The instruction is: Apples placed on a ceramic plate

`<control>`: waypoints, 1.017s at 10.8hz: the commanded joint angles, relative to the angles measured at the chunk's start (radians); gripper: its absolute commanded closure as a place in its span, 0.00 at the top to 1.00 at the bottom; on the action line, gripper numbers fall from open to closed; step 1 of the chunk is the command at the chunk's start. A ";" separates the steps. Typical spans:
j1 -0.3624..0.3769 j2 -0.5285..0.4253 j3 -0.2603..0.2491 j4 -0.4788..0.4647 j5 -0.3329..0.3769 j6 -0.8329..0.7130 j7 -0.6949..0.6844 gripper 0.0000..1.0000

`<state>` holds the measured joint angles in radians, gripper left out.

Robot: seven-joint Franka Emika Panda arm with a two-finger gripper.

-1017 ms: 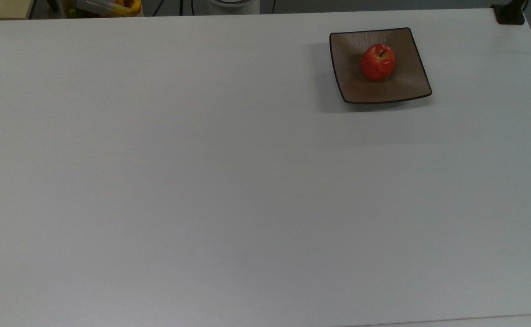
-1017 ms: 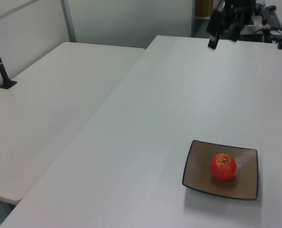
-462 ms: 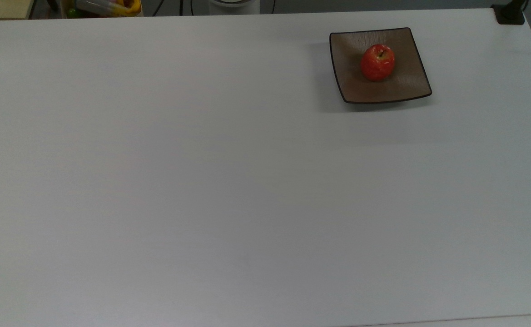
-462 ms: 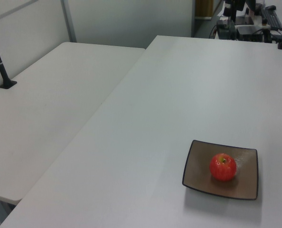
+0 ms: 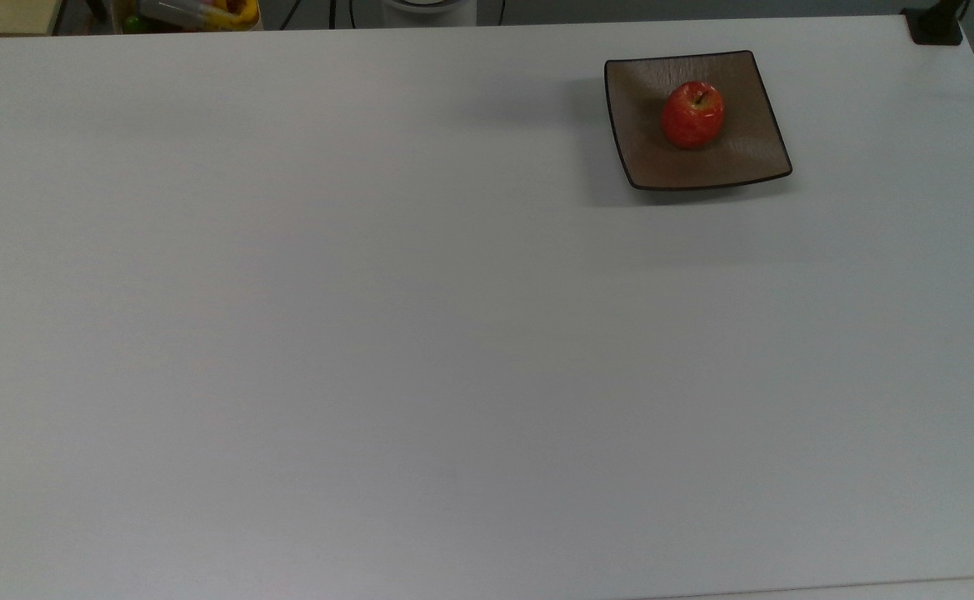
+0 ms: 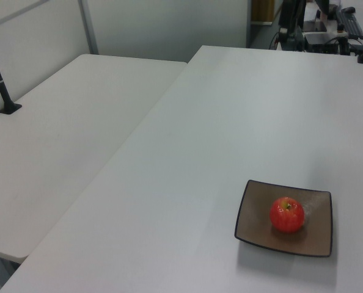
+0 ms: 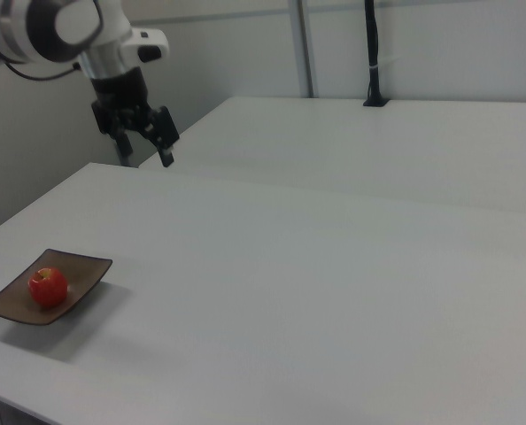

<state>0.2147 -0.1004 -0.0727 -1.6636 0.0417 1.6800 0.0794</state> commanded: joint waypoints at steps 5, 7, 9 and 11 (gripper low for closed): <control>-0.107 0.041 0.137 -0.021 0.017 0.052 -0.101 1.00; -0.022 0.041 0.058 -0.021 0.017 0.044 -0.099 1.00; -0.005 0.039 0.036 -0.021 0.018 0.052 -0.102 1.00; -0.005 0.033 0.025 -0.021 0.020 0.049 -0.102 1.00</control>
<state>0.1885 -0.0463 -0.0150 -1.6719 0.0418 1.7182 0.0034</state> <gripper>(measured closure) 0.000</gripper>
